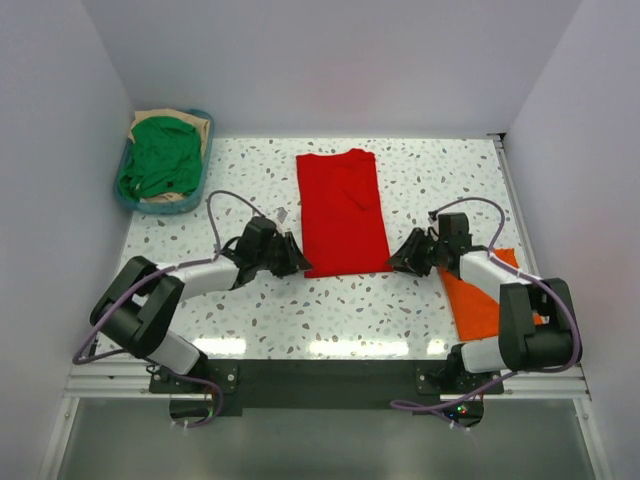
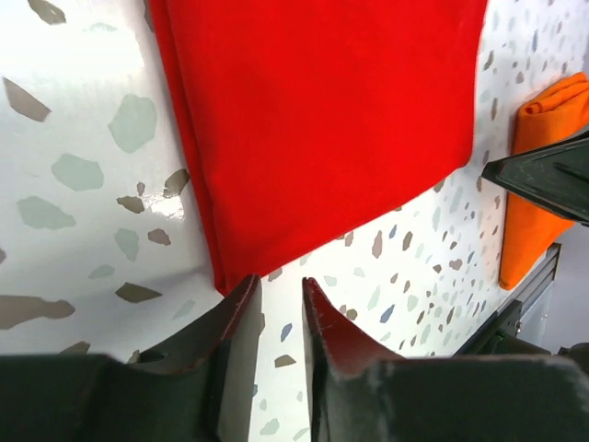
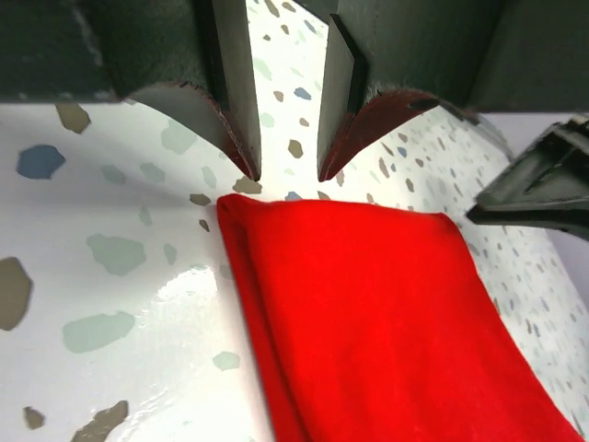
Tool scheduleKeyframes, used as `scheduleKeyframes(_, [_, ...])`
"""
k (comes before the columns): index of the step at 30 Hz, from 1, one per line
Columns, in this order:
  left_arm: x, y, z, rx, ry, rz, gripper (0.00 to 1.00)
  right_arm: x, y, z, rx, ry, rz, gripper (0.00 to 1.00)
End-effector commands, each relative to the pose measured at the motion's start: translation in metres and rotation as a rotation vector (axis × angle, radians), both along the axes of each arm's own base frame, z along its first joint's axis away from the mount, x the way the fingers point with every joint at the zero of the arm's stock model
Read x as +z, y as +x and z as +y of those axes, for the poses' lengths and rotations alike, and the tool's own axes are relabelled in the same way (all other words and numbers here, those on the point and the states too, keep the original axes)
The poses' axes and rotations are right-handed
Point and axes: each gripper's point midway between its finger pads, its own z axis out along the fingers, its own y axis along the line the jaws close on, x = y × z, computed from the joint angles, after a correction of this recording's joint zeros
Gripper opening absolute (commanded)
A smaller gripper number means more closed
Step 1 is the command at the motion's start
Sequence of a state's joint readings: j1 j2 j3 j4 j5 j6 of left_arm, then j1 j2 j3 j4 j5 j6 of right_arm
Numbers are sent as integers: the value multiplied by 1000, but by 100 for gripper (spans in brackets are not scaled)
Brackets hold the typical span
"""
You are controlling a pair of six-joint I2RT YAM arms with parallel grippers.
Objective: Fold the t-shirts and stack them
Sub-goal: Fold the tshirt
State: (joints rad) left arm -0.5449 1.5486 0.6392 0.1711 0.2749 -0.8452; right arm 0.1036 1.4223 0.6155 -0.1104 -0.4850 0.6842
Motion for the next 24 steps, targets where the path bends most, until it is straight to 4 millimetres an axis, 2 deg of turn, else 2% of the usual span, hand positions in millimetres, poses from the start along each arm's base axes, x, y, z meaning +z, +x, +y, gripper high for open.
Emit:
scheduleKeyframes(1, [12, 1, 16, 40, 9, -36, 32, -2, -6, -14, -4, -97, -6, 35])
scheduleKeyframes(5, [15, -7, 24, 51, -2, -36, 39, -9, -10, -17, 2, -111, 4, 38])
scheduleKeyframes(9, [6, -13, 24, 48, -15, -19, 50, -14, -6, -18, 1, -124, -1, 46])
scheduleKeyframes(18, [-12, -19, 11, 35, -105, 15, 50, -22, 6, -13, 12, -112, -12, 52])
scheduleKeyframes(24, [-33, -16, 19, 116, -52, 64, 48, -34, 6, -8, 9, -113, 11, 51])
